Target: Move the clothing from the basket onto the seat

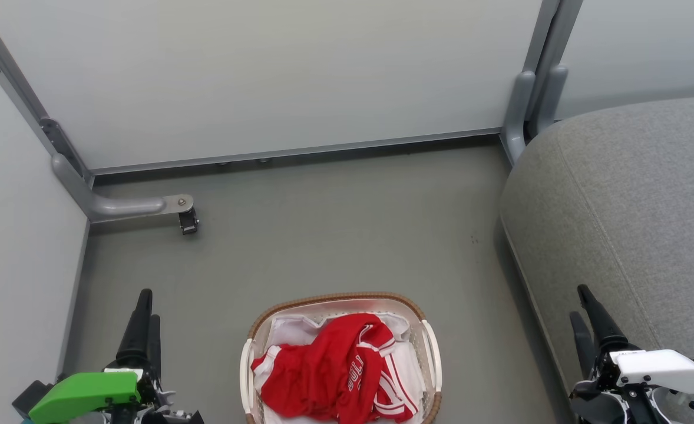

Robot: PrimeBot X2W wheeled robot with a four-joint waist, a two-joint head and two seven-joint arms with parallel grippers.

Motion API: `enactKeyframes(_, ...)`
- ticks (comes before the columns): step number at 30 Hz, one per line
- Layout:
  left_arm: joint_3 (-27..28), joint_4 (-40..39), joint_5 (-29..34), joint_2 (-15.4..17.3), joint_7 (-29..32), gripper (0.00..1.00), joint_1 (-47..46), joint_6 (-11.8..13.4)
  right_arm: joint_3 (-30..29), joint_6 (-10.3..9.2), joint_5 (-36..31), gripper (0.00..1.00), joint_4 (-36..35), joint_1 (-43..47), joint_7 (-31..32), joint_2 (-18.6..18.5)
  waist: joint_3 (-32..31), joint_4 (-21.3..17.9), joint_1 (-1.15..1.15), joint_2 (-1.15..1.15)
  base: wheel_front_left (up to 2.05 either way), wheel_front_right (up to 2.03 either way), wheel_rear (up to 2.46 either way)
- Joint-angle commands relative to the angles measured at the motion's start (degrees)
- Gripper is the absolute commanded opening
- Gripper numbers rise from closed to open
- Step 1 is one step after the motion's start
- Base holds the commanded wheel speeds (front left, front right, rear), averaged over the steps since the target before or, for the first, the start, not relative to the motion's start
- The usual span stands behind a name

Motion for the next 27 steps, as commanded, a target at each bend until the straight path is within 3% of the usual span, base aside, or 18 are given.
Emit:
enactKeyframes(1,-0.57,-1.43,0.90,0.20,-0.63,1.00,-0.10,-0.08,0.23,0.00,-0.81,1.00,-1.25,-0.22,-0.66,-0.48,-0.01,0.00,0.00,0.00,0.00,0.00,0.00)
enactKeyframes(13,-2.36,-3.80,7.45,0.29,-3.51,1.00,0.48,-0.12,-0.99,0.00,-9.04,1.00,-2.17,-0.06,-3.55,-0.62,-0.02,0.05,0.00,0.00,0.00,0.00,0.00)
enactKeyframes(27,-2.87,-6.55,22.53,0.39,-6.49,1.00,1.38,1.16,-1.63,0.01,-28.15,1.00,-5.52,0.28,-6.55,-0.73,0.07,0.14,0.00,0.00,0.00,0.00,0.00)
